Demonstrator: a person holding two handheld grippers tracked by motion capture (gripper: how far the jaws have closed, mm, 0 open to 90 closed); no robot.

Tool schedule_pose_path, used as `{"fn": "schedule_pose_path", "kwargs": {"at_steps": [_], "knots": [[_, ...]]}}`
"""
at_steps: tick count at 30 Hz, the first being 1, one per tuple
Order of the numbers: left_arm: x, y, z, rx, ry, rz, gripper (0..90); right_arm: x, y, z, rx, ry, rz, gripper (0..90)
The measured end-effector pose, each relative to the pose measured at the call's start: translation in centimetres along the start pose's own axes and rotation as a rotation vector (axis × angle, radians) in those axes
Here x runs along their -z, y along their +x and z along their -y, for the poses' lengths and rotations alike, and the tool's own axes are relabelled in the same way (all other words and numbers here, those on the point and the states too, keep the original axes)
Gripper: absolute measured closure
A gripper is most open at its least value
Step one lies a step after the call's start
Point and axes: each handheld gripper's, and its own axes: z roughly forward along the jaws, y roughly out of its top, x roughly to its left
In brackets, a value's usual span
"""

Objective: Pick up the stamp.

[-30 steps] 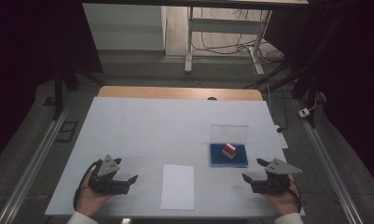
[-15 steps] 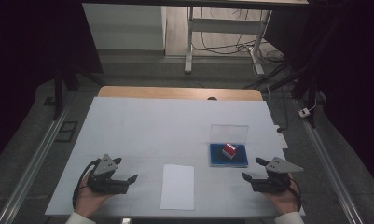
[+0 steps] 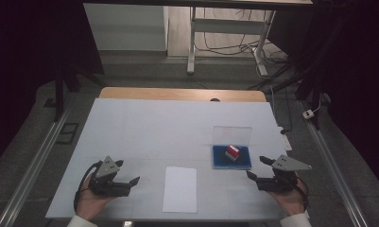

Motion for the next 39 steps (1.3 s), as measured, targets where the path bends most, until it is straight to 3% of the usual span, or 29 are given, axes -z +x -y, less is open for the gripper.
{"fn": "schedule_pose_path", "kwargs": {"at_steps": [8, 18, 27, 39], "knots": [[0.0, 0.0, 0.0, 0.005, 0.004, -0.005, 14.4, 0.4, -0.5, -2.5, 0.015, -0.008, -0.006, 24.9], [-0.2, 0.1, 0.0, 0.014, 0.012, -0.012, 14.4, -0.1, -1.0, -5.4, 0.036, 0.059, -0.013, 26.1], [-0.3, 0.4, 0.1, 0.02, 0.013, -0.012, 14.4, -2.5, -1.7, -8.1, 0.038, 0.121, -0.034, 26.4], [-0.5, 0.3, 0.2, 0.008, 0.027, -0.018, 14.3, -5.7, -2.3, -9.1, 0.049, 0.176, -0.067, 28.7]]}}
